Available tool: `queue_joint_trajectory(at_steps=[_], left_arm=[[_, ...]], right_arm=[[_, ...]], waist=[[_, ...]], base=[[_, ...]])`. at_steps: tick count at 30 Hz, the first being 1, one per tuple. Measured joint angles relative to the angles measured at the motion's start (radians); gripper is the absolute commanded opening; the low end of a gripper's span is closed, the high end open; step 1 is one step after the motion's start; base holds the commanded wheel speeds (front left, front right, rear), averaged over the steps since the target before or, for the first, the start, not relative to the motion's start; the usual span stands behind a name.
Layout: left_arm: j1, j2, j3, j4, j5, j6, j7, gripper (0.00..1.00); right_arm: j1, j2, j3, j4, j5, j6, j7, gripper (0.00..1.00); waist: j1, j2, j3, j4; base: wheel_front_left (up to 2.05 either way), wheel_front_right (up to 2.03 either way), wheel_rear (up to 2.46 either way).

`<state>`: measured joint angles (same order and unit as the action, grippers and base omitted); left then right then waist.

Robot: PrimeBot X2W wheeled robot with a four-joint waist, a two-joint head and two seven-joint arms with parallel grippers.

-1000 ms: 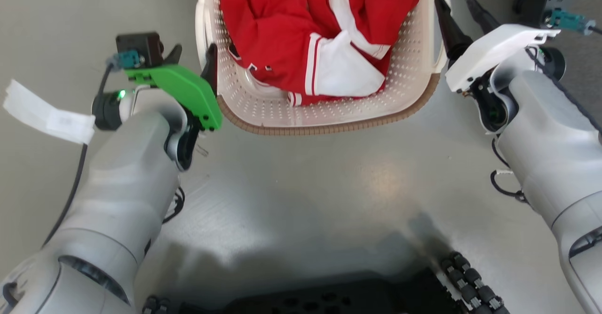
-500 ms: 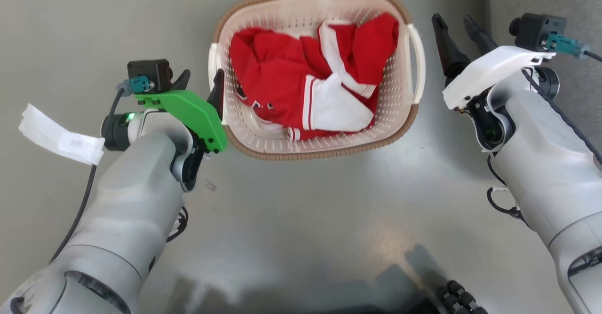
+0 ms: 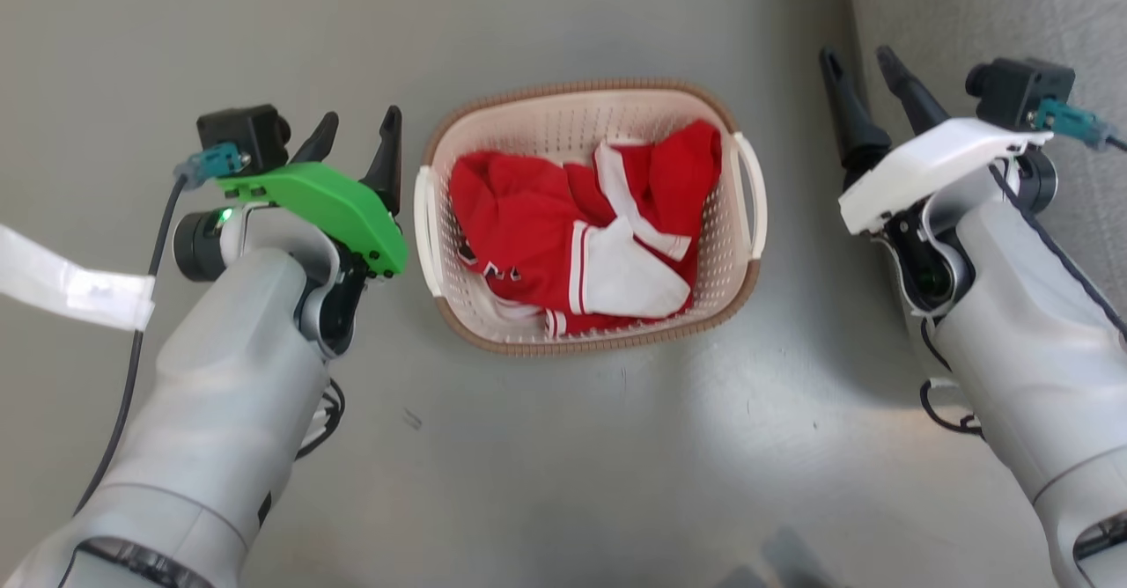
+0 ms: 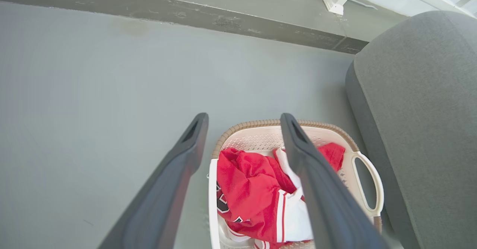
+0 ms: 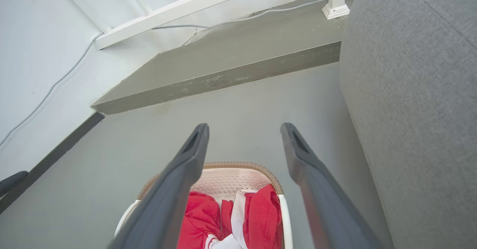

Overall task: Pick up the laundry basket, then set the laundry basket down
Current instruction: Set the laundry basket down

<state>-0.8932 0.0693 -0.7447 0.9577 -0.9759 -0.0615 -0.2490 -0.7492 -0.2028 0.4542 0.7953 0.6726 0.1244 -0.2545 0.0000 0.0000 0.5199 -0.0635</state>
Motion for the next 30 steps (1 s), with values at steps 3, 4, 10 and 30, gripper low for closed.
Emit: queue_joint_trajectory(at_steps=[3, 4, 10, 30], left_arm=[[0.033, 0.009, 0.029, -0.034, 0.023, 0.001, 0.000, 1.00], [0.044, 0.011, 0.039, -0.046, 0.030, 0.001, 0.000, 1.00], [0.103, 0.023, 0.095, -0.119, 0.085, 0.011, 0.000, 1.00], [0.429, 0.054, 0.312, -0.398, 0.261, 0.022, -0.003, 1.00]], right_arm=[[0.031, 0.000, -0.023, -0.027, -0.014, 0.000, 0.000, 1.00], [0.042, 0.000, -0.032, -0.039, -0.018, 0.000, 0.000, 1.00], [0.095, 0.005, -0.050, -0.090, -0.053, 0.000, 0.000, 1.00], [0.355, 0.031, -0.132, -0.234, -0.139, -0.012, 0.000, 1.00]], waist=[[0.0000, 0.0000, -0.038, 0.002], [0.0000, 0.0000, -0.051, 0.003], [0.0000, 0.0000, -0.115, 0.009], [-0.0001, 0.0000, -0.372, 0.021]], base=[[0.00, 0.00, 0.00], [0.00, 0.00, 0.00], [0.00, 0.00, 0.00], [0.00, 0.00, 0.00]])
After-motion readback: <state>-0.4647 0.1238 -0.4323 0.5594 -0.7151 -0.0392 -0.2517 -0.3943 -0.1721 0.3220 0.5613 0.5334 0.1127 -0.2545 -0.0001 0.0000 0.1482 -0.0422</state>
